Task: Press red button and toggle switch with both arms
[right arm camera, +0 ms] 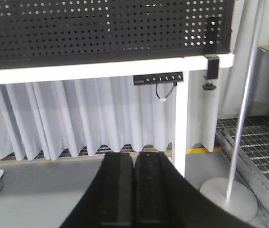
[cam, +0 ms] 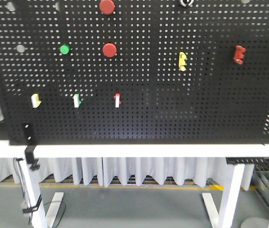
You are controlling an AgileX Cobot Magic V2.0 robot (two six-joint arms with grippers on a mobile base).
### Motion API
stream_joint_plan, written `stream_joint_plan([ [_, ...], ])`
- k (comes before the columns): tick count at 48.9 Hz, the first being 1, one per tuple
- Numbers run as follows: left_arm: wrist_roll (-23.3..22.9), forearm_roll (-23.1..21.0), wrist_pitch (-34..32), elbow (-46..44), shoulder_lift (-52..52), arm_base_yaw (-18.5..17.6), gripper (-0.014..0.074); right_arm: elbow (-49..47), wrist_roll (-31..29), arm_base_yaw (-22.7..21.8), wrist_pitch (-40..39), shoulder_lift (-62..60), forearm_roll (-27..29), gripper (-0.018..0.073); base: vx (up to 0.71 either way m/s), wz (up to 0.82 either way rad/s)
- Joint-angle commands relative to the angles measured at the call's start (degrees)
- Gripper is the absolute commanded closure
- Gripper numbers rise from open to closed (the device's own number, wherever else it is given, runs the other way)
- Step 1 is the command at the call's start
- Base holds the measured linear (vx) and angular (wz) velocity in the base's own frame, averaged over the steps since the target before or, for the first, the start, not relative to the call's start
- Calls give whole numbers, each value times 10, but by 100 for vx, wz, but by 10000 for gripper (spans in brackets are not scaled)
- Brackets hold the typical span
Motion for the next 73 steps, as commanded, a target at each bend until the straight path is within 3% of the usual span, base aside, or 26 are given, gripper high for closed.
stream_joint_plan([
  [1,-1,-6,-48,19,-9,1,594,7,-8,-2,-45,-9,-2,562,44,-1],
  [37,-1,-6,-48,19,-9,1,594,7,-8,-2,-46,-9,-2,562,39,2],
  [73,-1,-6,-48,19,-9,1,594,7,-8,-2,-47,-9,-2,562,6,-2],
])
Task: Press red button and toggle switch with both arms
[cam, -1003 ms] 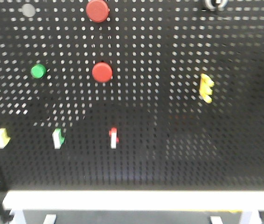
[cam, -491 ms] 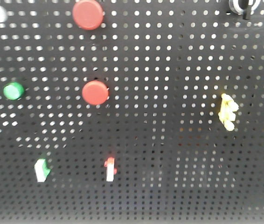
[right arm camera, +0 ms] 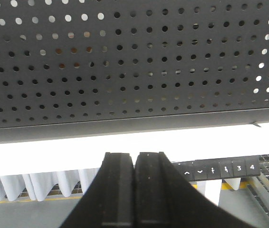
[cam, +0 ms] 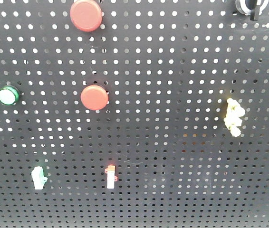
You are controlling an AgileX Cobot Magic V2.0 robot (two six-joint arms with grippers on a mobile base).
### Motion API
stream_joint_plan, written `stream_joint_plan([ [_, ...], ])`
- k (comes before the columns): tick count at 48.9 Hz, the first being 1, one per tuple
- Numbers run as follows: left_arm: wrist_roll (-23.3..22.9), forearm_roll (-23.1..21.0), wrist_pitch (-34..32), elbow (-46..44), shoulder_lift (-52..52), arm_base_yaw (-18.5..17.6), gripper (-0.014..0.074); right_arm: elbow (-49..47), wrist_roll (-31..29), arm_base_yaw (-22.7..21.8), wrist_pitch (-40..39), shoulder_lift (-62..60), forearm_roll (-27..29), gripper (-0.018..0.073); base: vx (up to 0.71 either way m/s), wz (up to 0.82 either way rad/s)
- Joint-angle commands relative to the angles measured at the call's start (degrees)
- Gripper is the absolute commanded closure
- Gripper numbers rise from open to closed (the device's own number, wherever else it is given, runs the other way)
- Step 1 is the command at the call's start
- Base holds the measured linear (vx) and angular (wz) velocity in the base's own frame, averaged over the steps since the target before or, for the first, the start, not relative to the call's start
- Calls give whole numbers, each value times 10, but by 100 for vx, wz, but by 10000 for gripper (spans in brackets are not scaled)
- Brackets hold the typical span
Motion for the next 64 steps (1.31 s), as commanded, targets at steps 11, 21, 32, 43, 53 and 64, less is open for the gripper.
stream_joint_plan([
  [11,0,-5,-61,17,-9,1,594,7,-8,-2,-68,-9,-1,562,0,0],
  [21,-58,-51,-182,10,-9,1,594,-20,36,-2,-183,-9,43,562,0,0],
  [32,-62,-32,-114,-147,42,1,594,-204,22,-2,-150,37,2,562,0,0],
  [43,-23,-2,-13,-419,253,1,594,-430,21,-2,-105,198,-19,562,0,0],
  [53,-23,-3,8,-589,379,1,594,-541,27,-2,-94,286,-14,562,0,0],
  [64,-22,-42,51,-664,407,0,594,-546,57,-2,-85,297,12,562,0,0],
])
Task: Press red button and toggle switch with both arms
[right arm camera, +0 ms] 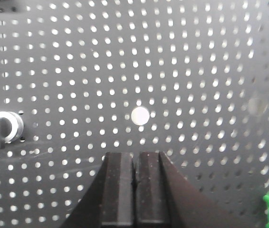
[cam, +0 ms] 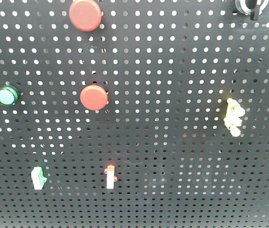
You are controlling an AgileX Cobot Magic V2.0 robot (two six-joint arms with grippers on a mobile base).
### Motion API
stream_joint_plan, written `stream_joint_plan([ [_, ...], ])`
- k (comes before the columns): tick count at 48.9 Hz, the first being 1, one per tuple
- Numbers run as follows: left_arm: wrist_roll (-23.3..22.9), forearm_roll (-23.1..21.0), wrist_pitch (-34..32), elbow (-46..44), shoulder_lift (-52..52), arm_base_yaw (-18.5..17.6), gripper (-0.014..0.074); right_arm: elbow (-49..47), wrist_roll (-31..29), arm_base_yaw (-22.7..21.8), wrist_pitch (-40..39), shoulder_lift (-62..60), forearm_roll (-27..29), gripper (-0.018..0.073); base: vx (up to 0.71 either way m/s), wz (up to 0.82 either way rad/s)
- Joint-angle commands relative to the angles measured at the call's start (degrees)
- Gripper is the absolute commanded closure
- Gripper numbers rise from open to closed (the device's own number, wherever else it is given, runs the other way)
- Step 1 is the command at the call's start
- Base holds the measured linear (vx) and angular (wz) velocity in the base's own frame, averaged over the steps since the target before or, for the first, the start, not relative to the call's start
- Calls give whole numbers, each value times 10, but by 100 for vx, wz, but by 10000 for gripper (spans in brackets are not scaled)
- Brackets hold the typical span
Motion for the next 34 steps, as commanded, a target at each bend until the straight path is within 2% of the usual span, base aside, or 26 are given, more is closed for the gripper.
stream_joint_plan([
  [1,6,-45,-23,-46,13,-2,594,-18,10,-2,-28,9,14,562,0,0],
  [5,49,-112,-9,-64,33,-21,594,-18,10,-2,-22,9,15,562,0,0],
  [9,136,-191,6,-84,59,-51,594,-18,10,-2,-20,9,14,562,0,0],
  [10,174,-216,10,-89,68,-61,594,-18,10,-2,-20,9,14,562,0,0],
  [11,184,-232,11,-91,74,-68,594,-18,10,-2,-20,9,14,562,0,0],
  [15,296,-331,28,-124,116,-108,594,-18,8,-2,-20,9,15,562,0,0],
  [20,380,-407,35,-159,166,-142,594,-18,8,-2,-20,9,15,562,0,0],
  [24,404,-433,35,-194,211,-160,594,-18,8,-2,-16,9,15,562,0,0],
  [34,396,-433,39,-257,282,-171,594,-18,8,-2,18,9,13,562,0,0],
])
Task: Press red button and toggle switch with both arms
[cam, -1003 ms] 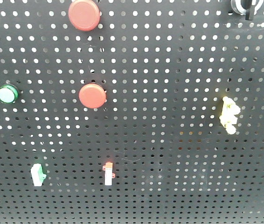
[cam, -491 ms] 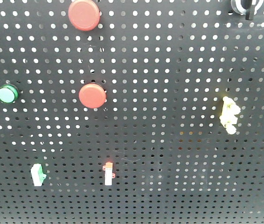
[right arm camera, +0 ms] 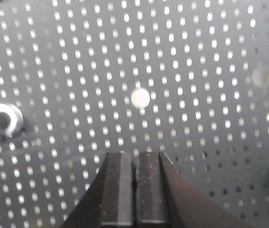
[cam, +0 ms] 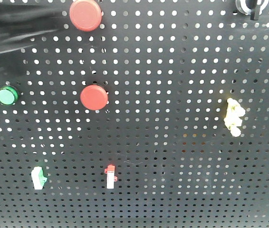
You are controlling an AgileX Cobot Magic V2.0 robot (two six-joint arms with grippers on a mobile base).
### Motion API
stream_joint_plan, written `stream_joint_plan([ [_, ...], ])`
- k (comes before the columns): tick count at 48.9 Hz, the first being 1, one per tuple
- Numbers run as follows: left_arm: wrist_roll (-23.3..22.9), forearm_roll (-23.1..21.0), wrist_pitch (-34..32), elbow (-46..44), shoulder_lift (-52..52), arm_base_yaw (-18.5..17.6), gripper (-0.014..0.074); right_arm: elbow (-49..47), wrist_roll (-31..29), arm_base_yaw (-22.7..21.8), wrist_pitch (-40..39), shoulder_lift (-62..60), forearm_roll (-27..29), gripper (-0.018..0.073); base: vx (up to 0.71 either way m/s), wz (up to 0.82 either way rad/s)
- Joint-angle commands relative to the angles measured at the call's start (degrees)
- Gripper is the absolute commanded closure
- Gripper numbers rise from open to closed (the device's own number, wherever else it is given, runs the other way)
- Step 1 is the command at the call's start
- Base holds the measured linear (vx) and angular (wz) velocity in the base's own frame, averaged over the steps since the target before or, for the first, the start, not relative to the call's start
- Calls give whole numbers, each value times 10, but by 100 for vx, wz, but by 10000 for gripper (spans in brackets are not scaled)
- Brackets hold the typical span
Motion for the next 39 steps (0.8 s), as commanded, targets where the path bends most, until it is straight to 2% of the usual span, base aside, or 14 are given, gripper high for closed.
stream_joint_plan([
  [1,-5,-21,-33,-41,15,-4,594,-17,-2,-2,-20,8,-2,562,0,0],
  [16,-5,-21,-85,-52,64,-4,594,-17,-5,-2,-6,8,-4,562,0,0],
  [28,-4,-17,-14,-40,31,-4,594,-17,-9,-2,4,8,-4,562,0,1],
  [32,-4,-16,-4,-6,-6,-4,594,-17,-28,-2,8,5,-4,562,0,0],
  [39,-4,-16,-42,91,-86,-4,594,-29,-93,-2,22,3,27,562,0,0],
])
